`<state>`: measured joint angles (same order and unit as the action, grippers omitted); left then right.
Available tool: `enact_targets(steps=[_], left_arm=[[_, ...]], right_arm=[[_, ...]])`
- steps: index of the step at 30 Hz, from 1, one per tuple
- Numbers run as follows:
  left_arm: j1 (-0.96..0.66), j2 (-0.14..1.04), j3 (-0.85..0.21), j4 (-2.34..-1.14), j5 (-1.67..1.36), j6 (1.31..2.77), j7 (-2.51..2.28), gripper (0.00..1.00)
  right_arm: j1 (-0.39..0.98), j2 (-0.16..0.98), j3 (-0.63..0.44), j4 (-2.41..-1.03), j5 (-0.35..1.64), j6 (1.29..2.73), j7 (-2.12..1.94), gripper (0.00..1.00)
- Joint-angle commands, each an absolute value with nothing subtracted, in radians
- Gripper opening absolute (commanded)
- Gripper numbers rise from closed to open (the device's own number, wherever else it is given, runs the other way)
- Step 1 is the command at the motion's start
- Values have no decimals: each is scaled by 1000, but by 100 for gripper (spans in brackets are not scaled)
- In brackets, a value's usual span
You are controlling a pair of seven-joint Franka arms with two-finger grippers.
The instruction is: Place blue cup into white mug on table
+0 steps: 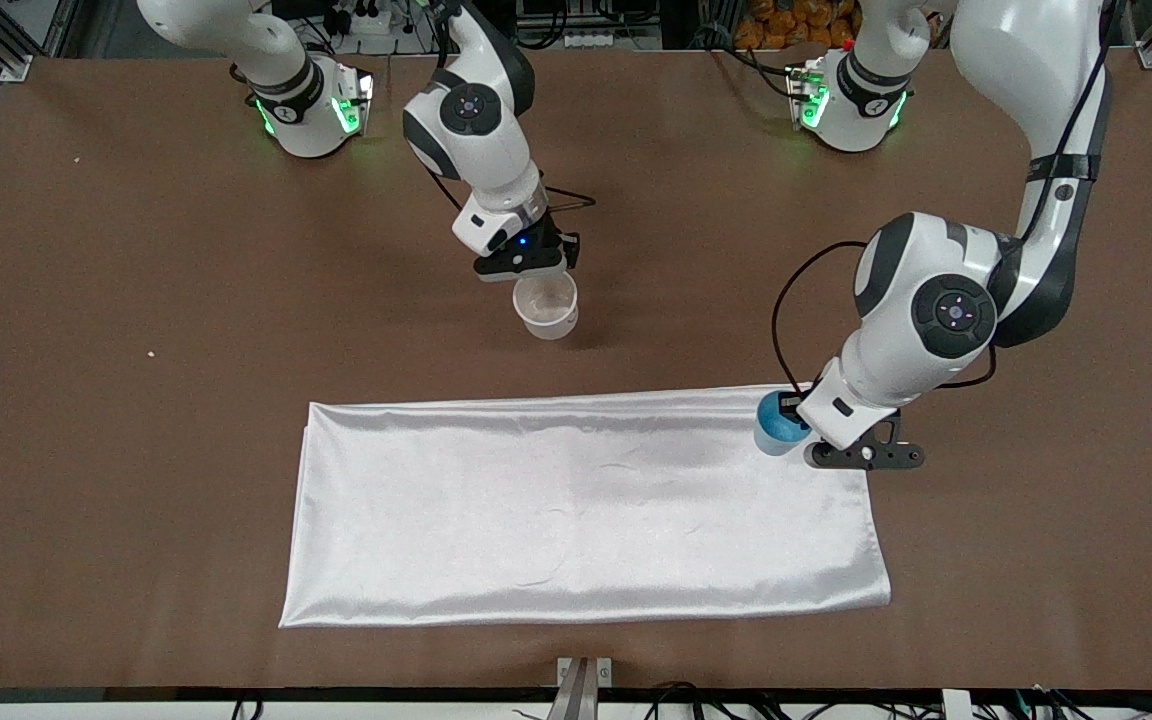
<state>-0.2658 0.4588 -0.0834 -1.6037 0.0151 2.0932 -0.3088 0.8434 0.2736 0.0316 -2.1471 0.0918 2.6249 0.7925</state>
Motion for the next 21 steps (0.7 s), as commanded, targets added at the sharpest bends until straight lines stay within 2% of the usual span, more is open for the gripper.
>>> enact_targets(steps=[1, 21], left_arm=[[-308, 466, -78, -1595, 83, 2105, -339, 0], [-336, 523, -78, -1549, 95, 2106, -397, 0]], right_arm=[[884, 276, 23, -2166, 77, 2661, 854, 0], [904, 423, 15, -2161, 69, 2809, 873, 0]])
